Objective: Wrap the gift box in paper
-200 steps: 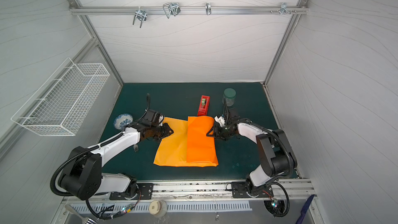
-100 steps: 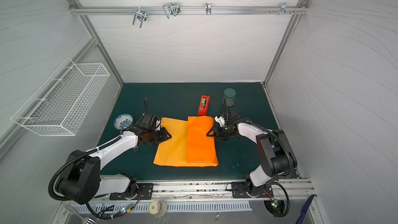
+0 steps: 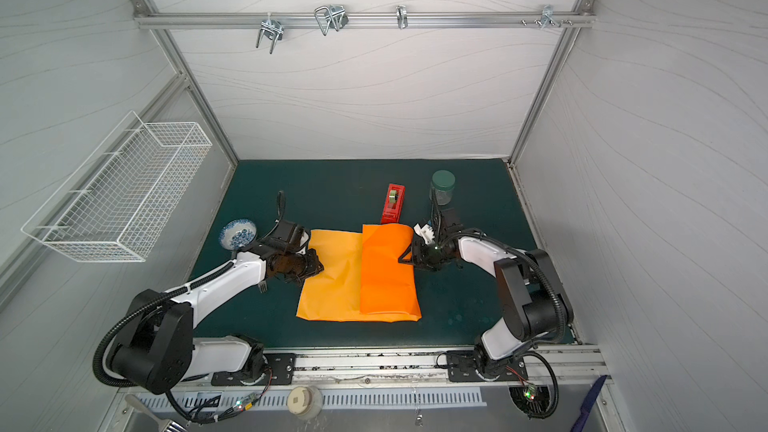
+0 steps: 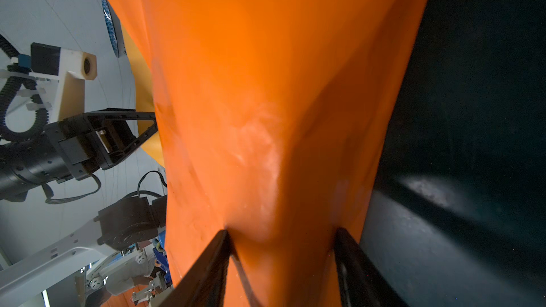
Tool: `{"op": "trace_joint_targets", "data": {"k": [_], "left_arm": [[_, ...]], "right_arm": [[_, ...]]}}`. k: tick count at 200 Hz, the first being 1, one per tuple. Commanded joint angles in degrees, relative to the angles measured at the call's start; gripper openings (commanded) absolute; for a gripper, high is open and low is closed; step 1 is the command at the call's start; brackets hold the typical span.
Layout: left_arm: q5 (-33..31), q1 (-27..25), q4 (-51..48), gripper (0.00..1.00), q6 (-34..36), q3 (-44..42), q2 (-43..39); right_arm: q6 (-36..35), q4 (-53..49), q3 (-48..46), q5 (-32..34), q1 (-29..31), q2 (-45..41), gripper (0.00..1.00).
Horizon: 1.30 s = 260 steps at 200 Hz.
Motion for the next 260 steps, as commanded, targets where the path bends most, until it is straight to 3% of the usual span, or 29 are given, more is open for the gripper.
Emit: {"op": "trace_joint_targets", "data": {"k": [1,33,86,127,168,260], "left_arm": [[2.8,0.0,-0.2,0.37,0.1,1.5,-0.9],[5.5,-0.2,-0.3,0.4,-0.3,0.9,-0.1],[-6.8,-4.0,-6.6,0.43,1.4,3.9,1.7],[-12.1,-4.5,-6.7,0.36,1.3,5.0,0.6],[-9.4,-4.6,-4.8,0.25,2.4,6.4,2.4],[-13.9,-6.3,-7.3,0.09,4.0,9.1,2.8]], "right_arm": [[-0.8,-3.7,-2.4,8.6,1.5,4.0,0.56],[-0.7,-3.5,-2.3,8.5,1.5,4.1,0.56],[-0.7,-3.4,-2.3,8.3,1.5,4.2,0.56],[-0.7,-3.5,-2.2,8.2,1.6,4.4,0.55],[-0.8,-3.6,-2.1,8.3,1.7,4.4,0.56],[-0.7,-3.6,-2.2,8.4,1.8,4.6,0.55]]}}
